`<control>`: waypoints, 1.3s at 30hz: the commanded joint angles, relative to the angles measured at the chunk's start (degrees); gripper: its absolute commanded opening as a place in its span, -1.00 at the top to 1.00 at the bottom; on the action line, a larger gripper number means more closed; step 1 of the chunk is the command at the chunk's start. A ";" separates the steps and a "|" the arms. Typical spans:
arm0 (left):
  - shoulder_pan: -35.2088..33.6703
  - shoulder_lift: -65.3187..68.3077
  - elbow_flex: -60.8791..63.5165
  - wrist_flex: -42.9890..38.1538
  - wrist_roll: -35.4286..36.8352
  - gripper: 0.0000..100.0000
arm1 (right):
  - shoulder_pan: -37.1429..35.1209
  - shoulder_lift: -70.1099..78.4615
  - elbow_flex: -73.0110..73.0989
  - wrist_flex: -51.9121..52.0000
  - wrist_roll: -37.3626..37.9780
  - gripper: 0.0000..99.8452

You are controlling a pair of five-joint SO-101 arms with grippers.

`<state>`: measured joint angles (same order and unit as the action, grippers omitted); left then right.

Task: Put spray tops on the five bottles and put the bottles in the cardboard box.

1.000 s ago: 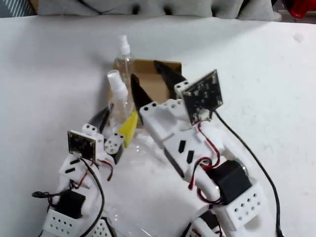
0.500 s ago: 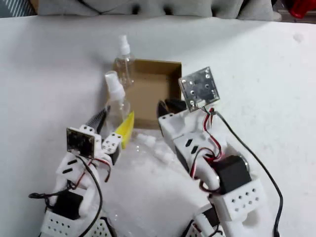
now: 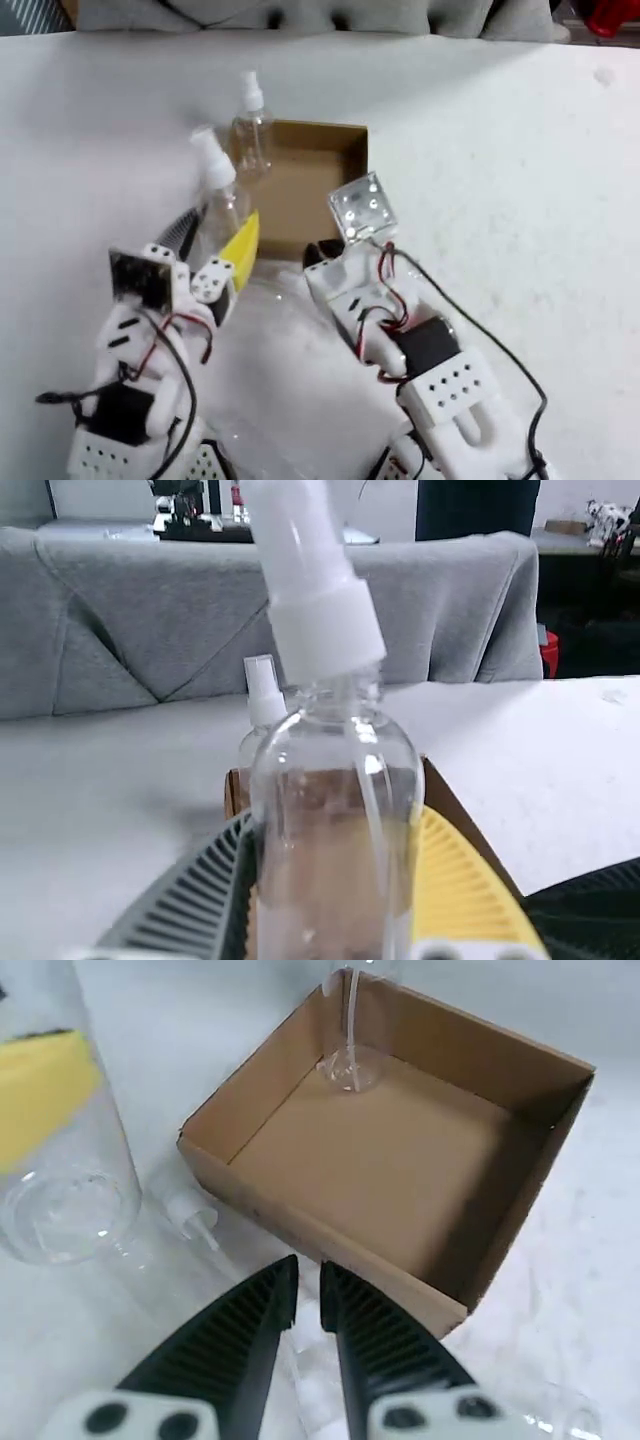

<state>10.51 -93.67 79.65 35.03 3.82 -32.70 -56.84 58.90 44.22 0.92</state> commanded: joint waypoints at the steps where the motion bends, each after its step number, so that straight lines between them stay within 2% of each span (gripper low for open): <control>1: -0.48 9.27 -5.80 -5.19 2.29 0.95 | -2.15 -0.84 1.14 -3.56 0.09 0.97; 3: -0.48 12.70 -5.89 -8.70 6.86 0.95 | -4.53 -0.84 2.55 -4.88 -0.09 0.97; 7: -0.48 16.75 -5.89 -15.30 15.12 0.95 | -10.59 -0.84 7.74 -11.38 -7.21 0.97; 11: -0.48 18.15 -5.45 -17.49 18.46 0.95 | -14.90 -0.84 12.48 -19.47 -8.53 0.97; 16: -0.48 18.15 -2.81 -17.76 18.11 0.95 | -19.12 -0.92 15.21 -24.57 -8.79 0.97; 22: -0.48 18.07 0.09 -17.76 18.02 0.95 | -19.38 -0.92 17.58 -29.49 -8.79 0.97; 31: -0.48 18.07 0.44 -17.23 18.02 0.95 | -19.47 -0.92 26.02 -48.92 -8.62 0.97; 34: -0.48 17.89 0.35 -14.77 17.93 0.95 | -19.47 -0.92 27.60 -51.03 -8.44 0.97; 39: 0.13 12.26 0.44 -8.09 10.55 0.95 | -19.12 -0.84 28.04 -50.77 -8.35 0.97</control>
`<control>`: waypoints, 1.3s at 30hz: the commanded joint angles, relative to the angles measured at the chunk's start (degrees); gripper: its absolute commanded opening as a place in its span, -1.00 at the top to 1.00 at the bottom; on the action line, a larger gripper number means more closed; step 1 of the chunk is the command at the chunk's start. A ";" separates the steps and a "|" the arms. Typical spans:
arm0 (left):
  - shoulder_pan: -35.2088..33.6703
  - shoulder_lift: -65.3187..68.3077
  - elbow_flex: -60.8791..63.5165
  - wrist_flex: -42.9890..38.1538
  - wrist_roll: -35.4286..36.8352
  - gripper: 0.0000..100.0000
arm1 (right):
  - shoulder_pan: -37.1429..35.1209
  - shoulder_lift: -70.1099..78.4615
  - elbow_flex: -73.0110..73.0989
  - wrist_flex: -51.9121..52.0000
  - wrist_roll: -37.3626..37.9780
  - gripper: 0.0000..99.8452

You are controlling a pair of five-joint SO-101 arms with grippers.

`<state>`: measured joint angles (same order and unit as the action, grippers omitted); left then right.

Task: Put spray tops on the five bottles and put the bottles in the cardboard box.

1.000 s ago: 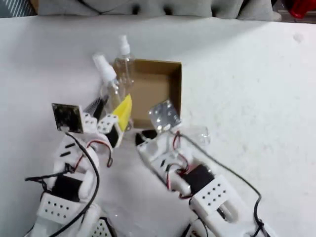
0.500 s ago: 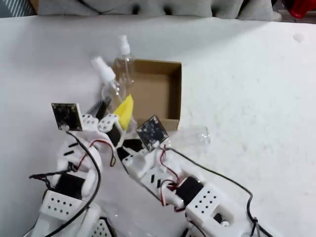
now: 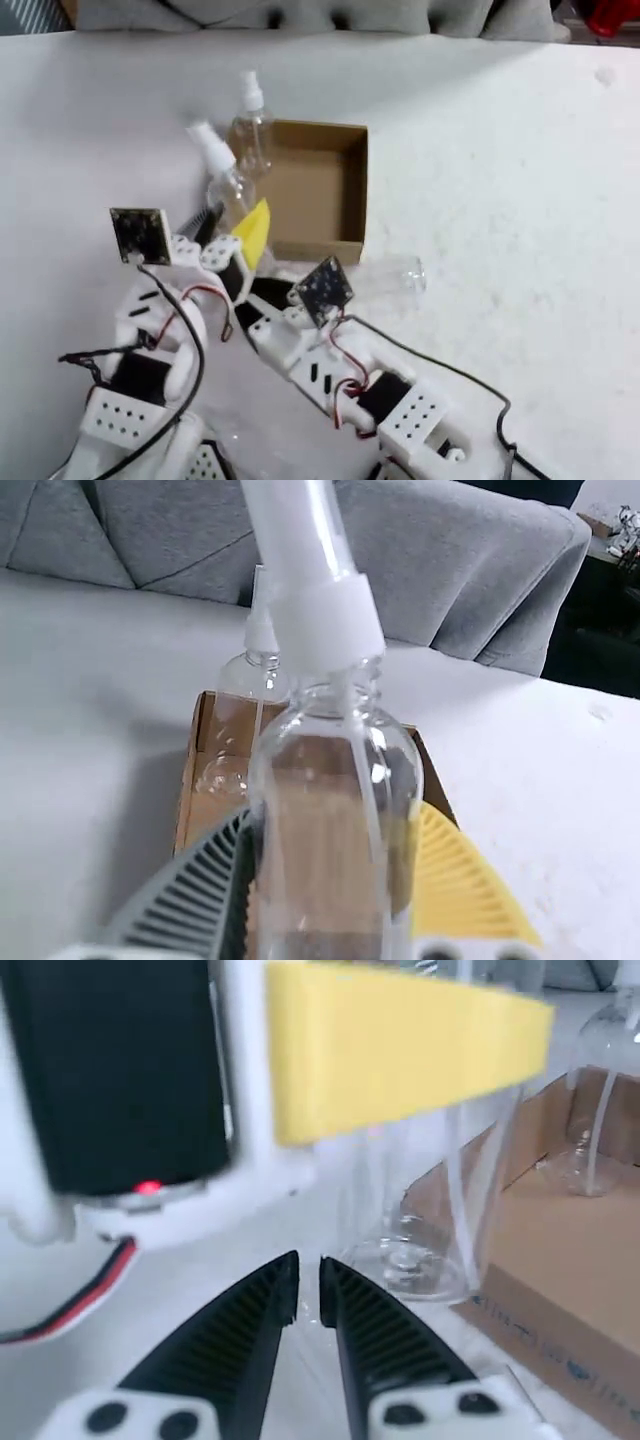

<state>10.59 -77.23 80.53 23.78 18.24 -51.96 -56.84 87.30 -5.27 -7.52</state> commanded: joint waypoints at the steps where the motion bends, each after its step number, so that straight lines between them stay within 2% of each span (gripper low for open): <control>1: 0.04 -6.02 -0.44 4.48 -3.87 0.95 | 0.13 -0.84 -0.35 -1.27 0.09 0.97; 6: 0.31 -15.16 1.67 8.70 -1.85 0.95 | 0.13 -0.66 -0.35 -1.27 0.09 0.97; 9: 2.77 -20.79 4.48 8.88 -1.93 0.95 | 0.92 -0.48 -0.35 -1.27 0.09 0.97; 12: 5.76 -26.15 5.54 13.63 -2.11 0.95 | 3.38 -0.84 -0.44 -1.36 0.09 0.97; 17: 7.96 -27.82 3.87 18.46 -2.11 0.95 | 7.08 -0.84 -0.44 -1.63 0.09 0.97; 24: 7.43 -27.65 3.87 18.29 -2.11 0.95 | 9.45 -0.84 -0.62 -1.36 0.09 0.97; 28: 5.49 -27.47 5.27 14.51 -2.11 0.95 | 9.45 -0.84 -0.53 -0.84 0.18 0.97; 31: 2.86 -27.30 6.77 9.93 -5.54 0.95 | 9.71 -0.84 -0.88 2.59 0.70 0.97; 33: 1.89 -27.30 6.77 8.79 -8.88 0.95 | 9.71 -0.84 -1.23 5.49 5.10 0.97; 36: 1.71 -27.30 6.59 8.53 -9.85 0.95 | 9.80 -0.84 -2.90 10.77 9.93 0.97; 39: 1.71 -27.21 6.59 6.95 -9.85 0.95 | 10.77 -0.84 -5.45 16.75 9.85 0.97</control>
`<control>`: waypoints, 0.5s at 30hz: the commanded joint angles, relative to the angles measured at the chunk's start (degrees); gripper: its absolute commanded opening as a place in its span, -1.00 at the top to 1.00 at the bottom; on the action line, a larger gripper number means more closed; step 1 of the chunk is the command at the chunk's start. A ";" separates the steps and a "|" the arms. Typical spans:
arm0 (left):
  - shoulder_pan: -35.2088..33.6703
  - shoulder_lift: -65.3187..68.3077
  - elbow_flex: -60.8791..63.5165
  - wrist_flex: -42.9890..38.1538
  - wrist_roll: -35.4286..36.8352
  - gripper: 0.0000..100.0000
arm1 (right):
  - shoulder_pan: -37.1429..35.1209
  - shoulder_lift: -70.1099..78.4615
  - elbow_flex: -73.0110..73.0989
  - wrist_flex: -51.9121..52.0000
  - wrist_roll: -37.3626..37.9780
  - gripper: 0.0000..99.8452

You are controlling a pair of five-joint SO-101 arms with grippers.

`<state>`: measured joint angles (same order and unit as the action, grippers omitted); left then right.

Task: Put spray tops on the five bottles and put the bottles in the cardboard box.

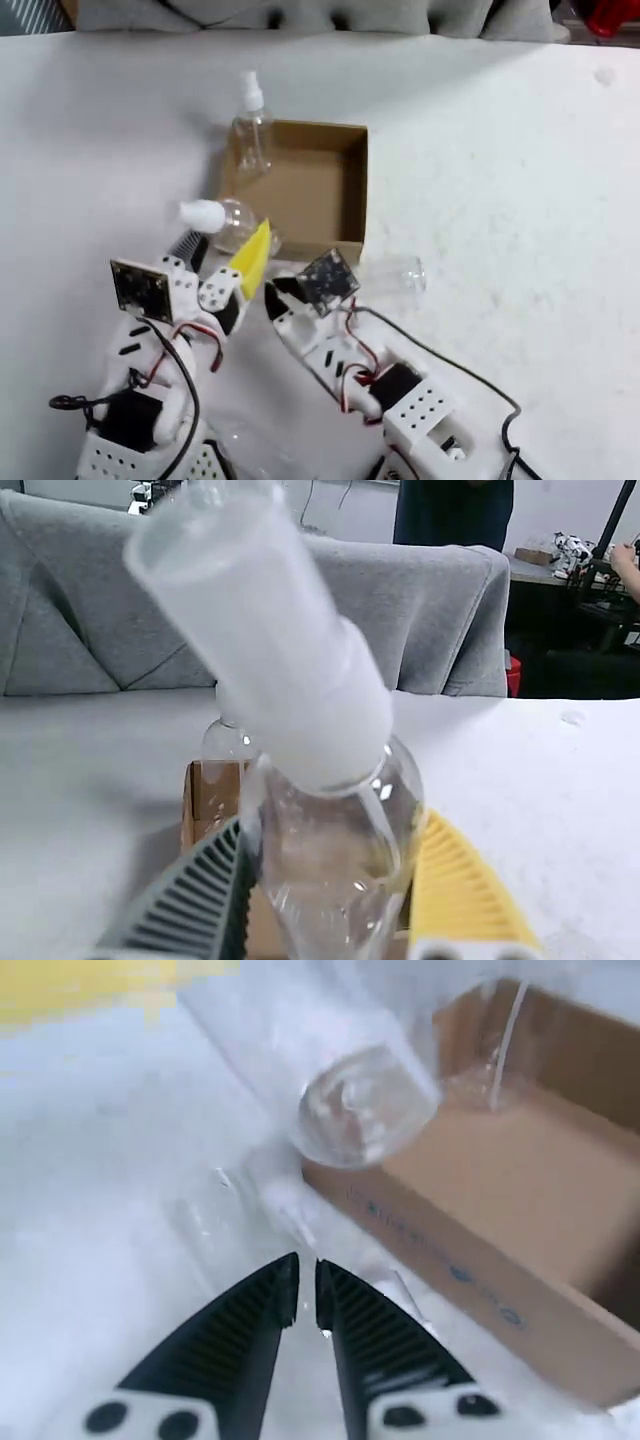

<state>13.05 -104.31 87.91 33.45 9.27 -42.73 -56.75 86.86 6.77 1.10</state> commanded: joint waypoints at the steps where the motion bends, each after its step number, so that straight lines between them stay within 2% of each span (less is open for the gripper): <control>1: -0.75 -0.13 -0.79 -2.81 -0.97 0.95 | 2.24 -0.92 -6.07 6.55 1.23 0.97; 6: -0.75 4.00 -3.69 -2.55 -2.90 0.95 | 8.04 -0.92 -9.49 10.77 1.23 0.97; 12: -1.36 21.41 -12.04 -4.66 -2.55 0.95 | 11.38 -0.92 -10.20 10.15 1.14 0.97; 15: -1.10 24.22 -12.75 -6.15 -2.46 0.95 | 13.05 -0.92 -10.11 7.60 1.14 0.97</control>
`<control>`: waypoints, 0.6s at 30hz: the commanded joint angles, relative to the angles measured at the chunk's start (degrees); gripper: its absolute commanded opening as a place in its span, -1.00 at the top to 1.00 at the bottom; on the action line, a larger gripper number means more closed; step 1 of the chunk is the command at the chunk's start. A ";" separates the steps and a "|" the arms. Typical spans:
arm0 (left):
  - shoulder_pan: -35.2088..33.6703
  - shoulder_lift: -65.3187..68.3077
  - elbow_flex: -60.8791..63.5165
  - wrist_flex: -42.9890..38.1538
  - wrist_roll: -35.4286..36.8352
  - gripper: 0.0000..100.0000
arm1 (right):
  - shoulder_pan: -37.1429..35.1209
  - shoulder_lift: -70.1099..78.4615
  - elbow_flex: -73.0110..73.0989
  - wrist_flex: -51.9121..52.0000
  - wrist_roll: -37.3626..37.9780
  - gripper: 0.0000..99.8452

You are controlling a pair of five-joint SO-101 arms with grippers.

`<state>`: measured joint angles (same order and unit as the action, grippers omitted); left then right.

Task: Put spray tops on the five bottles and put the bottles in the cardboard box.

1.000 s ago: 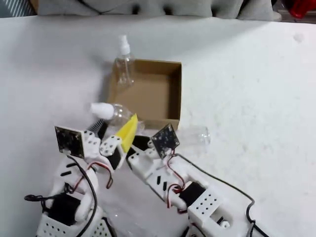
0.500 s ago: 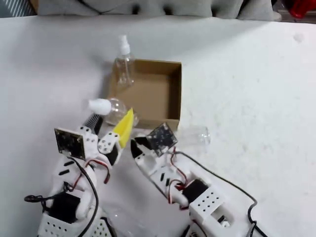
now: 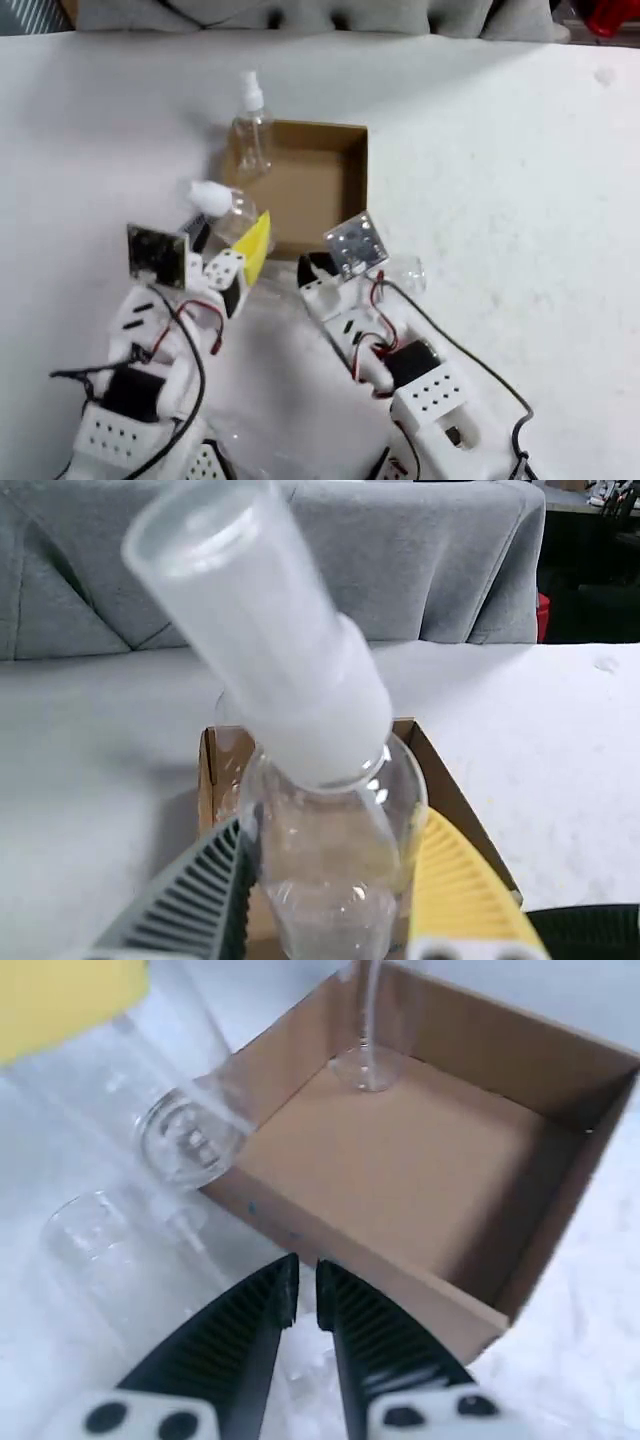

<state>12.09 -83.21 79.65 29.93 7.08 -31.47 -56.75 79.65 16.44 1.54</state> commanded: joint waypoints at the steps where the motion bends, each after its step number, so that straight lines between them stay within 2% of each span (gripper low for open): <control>1: -0.13 3.12 -4.40 -2.81 -0.26 0.95 | 2.33 -0.84 -2.90 -2.33 0.70 0.97; 10: -0.40 3.65 -4.75 -3.96 -0.26 0.95 | 4.35 -0.92 -2.99 -2.68 0.70 0.97; 18: -0.40 4.79 -4.84 -8.88 -0.62 0.95 | 4.35 -0.92 -2.99 -2.68 0.70 0.97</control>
<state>12.09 -79.78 78.86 23.87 7.08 -27.87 -56.75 79.65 14.95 1.54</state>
